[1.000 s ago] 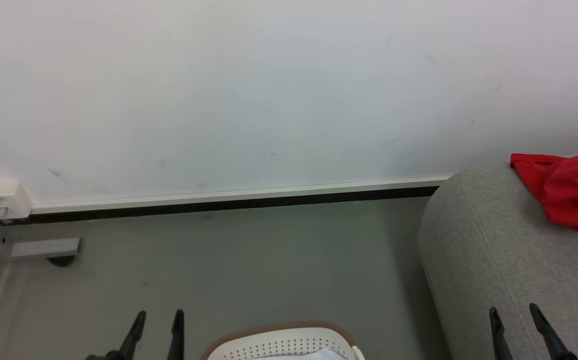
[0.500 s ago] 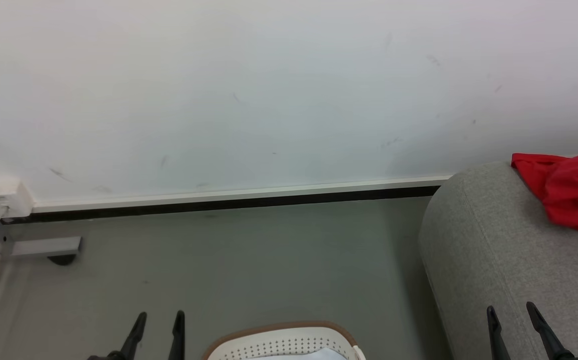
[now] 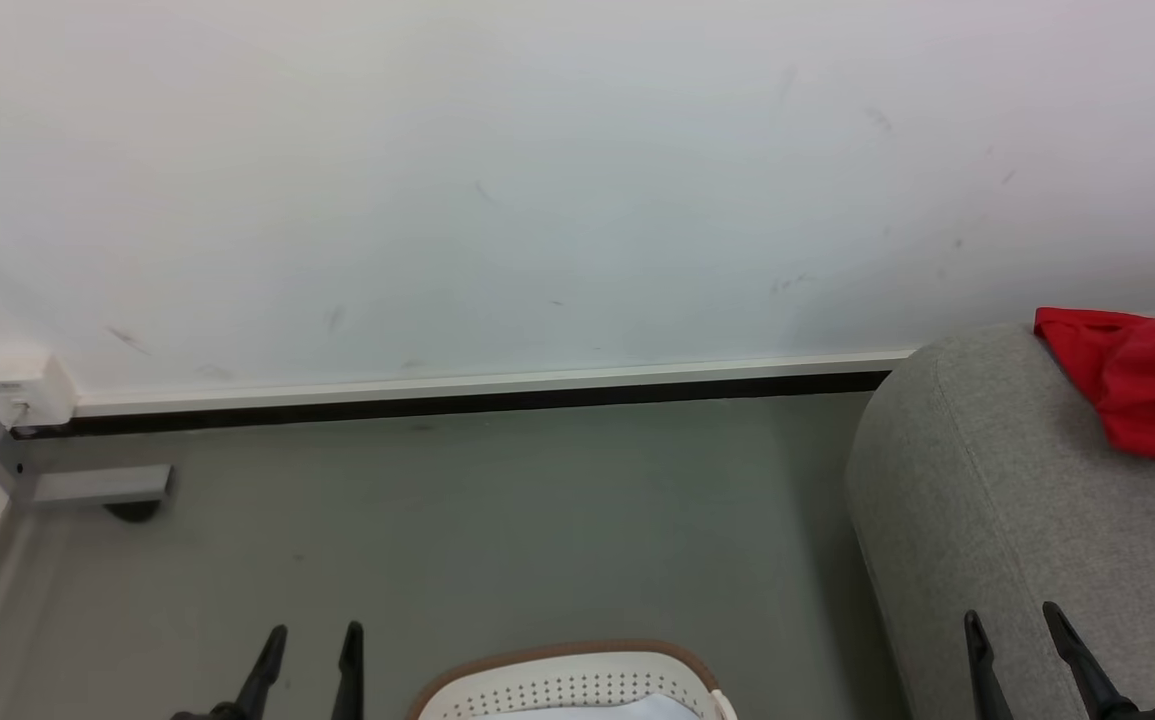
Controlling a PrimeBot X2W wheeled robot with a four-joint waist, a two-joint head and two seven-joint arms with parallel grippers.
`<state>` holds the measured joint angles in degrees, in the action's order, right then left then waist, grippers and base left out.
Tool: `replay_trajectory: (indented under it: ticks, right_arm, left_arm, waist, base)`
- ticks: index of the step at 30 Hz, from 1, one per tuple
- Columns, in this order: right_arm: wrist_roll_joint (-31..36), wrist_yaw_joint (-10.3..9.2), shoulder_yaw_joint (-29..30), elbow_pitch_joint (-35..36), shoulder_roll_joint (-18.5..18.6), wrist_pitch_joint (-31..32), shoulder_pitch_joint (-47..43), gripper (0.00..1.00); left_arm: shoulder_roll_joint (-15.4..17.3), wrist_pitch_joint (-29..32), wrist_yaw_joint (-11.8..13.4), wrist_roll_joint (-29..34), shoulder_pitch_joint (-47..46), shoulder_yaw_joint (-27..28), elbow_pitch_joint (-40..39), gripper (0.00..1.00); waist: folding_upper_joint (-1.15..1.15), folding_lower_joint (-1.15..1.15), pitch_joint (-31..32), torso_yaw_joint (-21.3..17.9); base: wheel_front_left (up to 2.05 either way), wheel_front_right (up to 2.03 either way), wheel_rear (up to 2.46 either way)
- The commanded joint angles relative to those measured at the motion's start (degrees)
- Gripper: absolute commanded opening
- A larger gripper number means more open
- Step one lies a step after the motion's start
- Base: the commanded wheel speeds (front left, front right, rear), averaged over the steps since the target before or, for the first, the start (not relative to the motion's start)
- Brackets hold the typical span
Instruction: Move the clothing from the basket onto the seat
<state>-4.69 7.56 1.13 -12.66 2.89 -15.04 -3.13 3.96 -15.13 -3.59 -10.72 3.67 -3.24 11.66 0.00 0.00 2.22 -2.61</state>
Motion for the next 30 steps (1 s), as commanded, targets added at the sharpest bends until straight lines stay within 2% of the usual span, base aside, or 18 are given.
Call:
replay_trajectory:
  ticks: [1, 4, 5, 8, 30]
  right_arm:
    - [-0.2, -0.15, 0.0, -0.1, 0.0, -0.2, 0.5, 1.00]
    - [-0.3, -0.15, -0.1, -0.1, 0.0, -0.2, 0.6, 1.00]
    - [0.0, 0.00, -0.2, -0.1, 0.0, 0.0, 0.1, 0.00]
    - [-0.2, 0.01, -0.3, -1.2, -0.2, 0.2, -0.7, 0.00]
    - [-25.7, -0.02, 1.4, -1.2, -0.1, 6.4, 2.5, 0.00]
  left_arm:
    - [-0.1, 0.0, -0.3, 0.6, -0.2, 0.3, 0.2, 1.00]
    - [-0.1, 0.0, -0.3, 0.7, 0.0, 0.5, 0.4, 1.00]
    - [-0.1, 0.0, -0.2, 0.2, 0.0, 0.3, 0.5, 0.00]
    - [-0.3, 0.1, -0.1, 0.0, 0.5, 0.3, 2.0, 0.00]
    - [-0.5, 6.4, -1.2, -23.8, -2.7, 3.1, 2.1, 0.00]
  waist:
    - [0.00, 0.00, 0.0, 0.1]
    - [0.00, 0.00, 0.0, 0.2]
    - [0.00, 0.00, 0.0, 0.2]
    - [0.00, 0.00, 0.0, 0.2]
    - [0.00, 0.00, -0.5, 0.6]
  base:
    - [0.00, 0.00, 0.00]
    - [0.00, 0.00, 0.00]
    - [0.00, 0.00, 0.00]
    - [0.00, 0.00, 0.00]
    - [0.00, 0.00, 0.00]
